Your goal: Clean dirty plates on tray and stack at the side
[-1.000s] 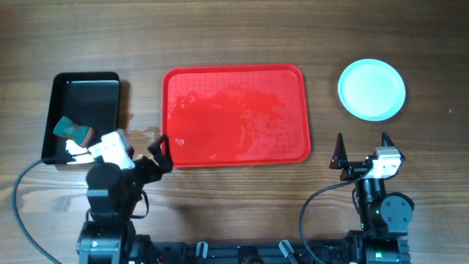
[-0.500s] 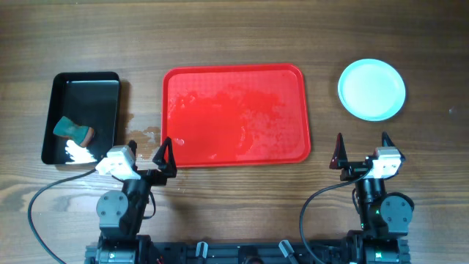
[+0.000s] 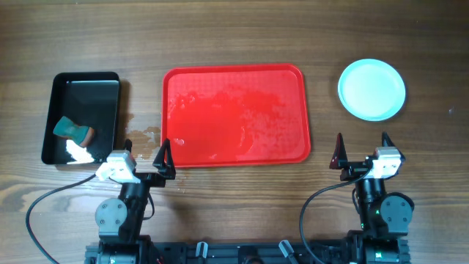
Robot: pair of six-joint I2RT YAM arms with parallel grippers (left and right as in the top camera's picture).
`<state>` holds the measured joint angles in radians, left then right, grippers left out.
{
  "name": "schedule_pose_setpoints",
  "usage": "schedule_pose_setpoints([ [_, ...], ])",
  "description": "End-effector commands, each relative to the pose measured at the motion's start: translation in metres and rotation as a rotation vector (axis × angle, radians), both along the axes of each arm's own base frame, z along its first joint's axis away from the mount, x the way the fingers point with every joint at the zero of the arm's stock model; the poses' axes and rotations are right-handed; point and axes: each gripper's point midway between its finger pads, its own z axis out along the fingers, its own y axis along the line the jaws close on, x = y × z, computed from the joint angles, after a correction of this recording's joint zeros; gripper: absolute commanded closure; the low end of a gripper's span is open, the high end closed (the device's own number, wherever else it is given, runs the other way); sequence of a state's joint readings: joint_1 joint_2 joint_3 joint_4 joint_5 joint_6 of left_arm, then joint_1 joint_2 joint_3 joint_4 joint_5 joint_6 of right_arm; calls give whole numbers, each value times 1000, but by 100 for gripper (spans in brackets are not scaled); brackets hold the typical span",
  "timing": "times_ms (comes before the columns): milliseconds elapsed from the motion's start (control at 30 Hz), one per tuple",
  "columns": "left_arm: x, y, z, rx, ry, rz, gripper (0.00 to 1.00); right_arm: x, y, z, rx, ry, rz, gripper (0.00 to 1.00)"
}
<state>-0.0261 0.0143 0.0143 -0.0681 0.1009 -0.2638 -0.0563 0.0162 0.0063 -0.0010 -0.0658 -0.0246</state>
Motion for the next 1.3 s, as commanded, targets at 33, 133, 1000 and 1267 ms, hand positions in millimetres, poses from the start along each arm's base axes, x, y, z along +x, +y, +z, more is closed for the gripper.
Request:
schedule_pose_setpoints([
  [33,0,2,-3,80,-7,10,0,-1,-2,3,-10,-13,-11,0],
  [133,0,6,-4,103,-7,28,0,-1,-2,3,-10,-14,-11,0],
  [1000,1,26,-4,105,0,118,0,-1,-2,3,-10,-13,-11,0],
  [1267,1,25,-4,105,0,115,0,-1,-2,3,-10,-14,-11,0],
])
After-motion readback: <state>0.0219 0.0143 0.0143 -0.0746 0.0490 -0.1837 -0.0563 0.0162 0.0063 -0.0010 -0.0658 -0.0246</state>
